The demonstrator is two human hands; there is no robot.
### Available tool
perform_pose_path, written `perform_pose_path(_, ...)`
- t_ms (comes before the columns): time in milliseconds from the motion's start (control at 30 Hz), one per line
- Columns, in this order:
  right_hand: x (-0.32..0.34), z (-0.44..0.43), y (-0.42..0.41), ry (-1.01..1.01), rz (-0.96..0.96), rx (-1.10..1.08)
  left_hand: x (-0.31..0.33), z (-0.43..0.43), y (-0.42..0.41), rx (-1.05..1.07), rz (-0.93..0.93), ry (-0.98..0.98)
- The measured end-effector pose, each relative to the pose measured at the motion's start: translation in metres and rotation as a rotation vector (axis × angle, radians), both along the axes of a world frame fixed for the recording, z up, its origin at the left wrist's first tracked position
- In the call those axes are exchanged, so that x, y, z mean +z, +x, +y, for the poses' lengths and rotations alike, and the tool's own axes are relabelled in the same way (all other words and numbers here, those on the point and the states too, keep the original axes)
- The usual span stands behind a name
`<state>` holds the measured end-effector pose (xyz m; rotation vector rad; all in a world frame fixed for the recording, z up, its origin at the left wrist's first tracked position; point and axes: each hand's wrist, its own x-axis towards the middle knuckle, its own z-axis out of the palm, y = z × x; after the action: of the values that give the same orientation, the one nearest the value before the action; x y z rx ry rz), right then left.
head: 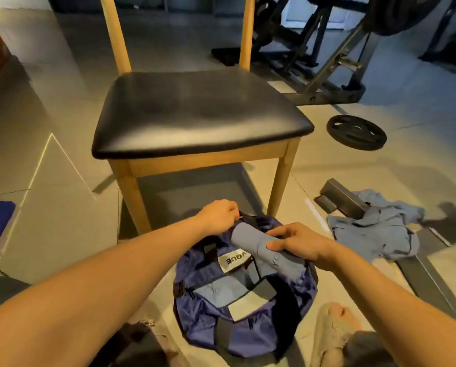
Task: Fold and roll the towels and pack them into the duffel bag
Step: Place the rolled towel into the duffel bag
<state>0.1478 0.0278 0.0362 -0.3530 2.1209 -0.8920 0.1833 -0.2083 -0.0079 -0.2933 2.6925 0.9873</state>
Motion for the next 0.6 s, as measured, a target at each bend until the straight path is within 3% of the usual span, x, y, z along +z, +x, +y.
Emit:
perform_pose_path(200, -0.086, 0.037, 0.025, 0.130, 0.067, -0.286, -0.097, 0.024, 0.013, -0.112, -0.148, -0.111)
perform_pose_path(300, -0.107, 0.042, 0.039, 0.157, 0.102, -0.318, -0.127, 0.038, 0.012, -0.162, -0.106, -0.193)
perform_pose_path(500, -0.121, 0.034, 0.050, 0.201, 0.125, -0.362, -0.162, 0.064, 0.003, -0.261, -0.078, -0.537)
perform_pose_path(600, -0.122, 0.025, 0.049, 0.223, 0.145, -0.383, -0.159, 0.061, -0.001, -0.265, -0.025, -0.539)
